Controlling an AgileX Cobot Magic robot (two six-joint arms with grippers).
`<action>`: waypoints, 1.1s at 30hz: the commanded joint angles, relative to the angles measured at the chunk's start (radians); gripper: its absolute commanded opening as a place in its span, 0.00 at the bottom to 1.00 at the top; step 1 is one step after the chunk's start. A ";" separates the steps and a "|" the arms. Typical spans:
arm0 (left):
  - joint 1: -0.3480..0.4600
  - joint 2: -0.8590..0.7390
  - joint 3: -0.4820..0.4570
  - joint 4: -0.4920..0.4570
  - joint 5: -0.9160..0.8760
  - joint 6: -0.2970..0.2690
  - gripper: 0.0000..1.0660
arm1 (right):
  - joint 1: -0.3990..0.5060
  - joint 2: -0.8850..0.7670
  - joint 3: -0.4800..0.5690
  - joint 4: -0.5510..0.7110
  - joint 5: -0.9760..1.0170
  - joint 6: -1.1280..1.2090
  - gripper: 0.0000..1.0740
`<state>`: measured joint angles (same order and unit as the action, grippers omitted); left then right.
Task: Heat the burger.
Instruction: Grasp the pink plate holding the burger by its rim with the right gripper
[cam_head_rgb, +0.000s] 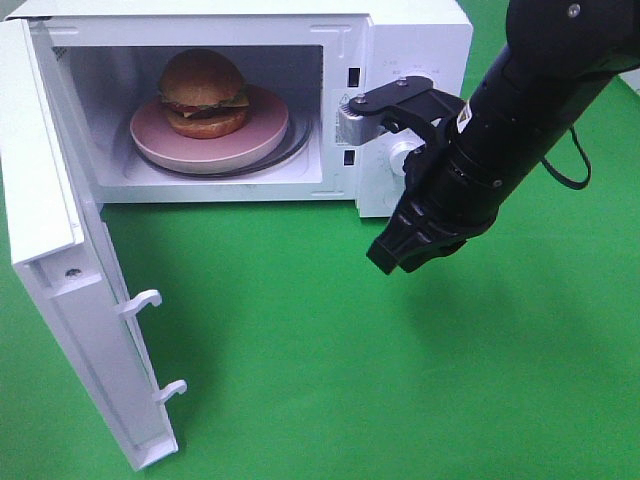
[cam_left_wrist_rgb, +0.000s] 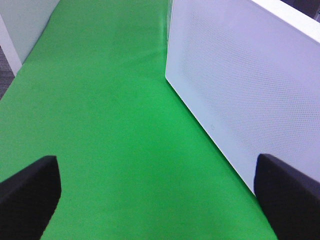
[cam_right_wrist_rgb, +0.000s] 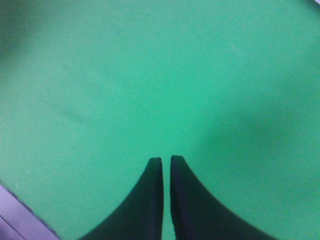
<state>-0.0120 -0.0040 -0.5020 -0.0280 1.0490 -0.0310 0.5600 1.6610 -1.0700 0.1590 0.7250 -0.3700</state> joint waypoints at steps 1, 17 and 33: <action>0.002 -0.022 0.002 -0.001 -0.009 0.001 0.91 | 0.003 -0.008 -0.025 -0.021 0.049 -0.189 0.05; 0.002 -0.022 0.002 -0.001 -0.009 0.001 0.91 | 0.003 -0.008 -0.065 -0.181 0.050 -0.930 0.09; 0.002 -0.022 0.002 -0.001 -0.009 0.001 0.91 | 0.030 -0.008 -0.065 -0.284 -0.176 -1.017 0.50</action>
<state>-0.0120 -0.0040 -0.5020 -0.0280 1.0490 -0.0310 0.5830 1.6610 -1.1300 -0.1200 0.5720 -1.3810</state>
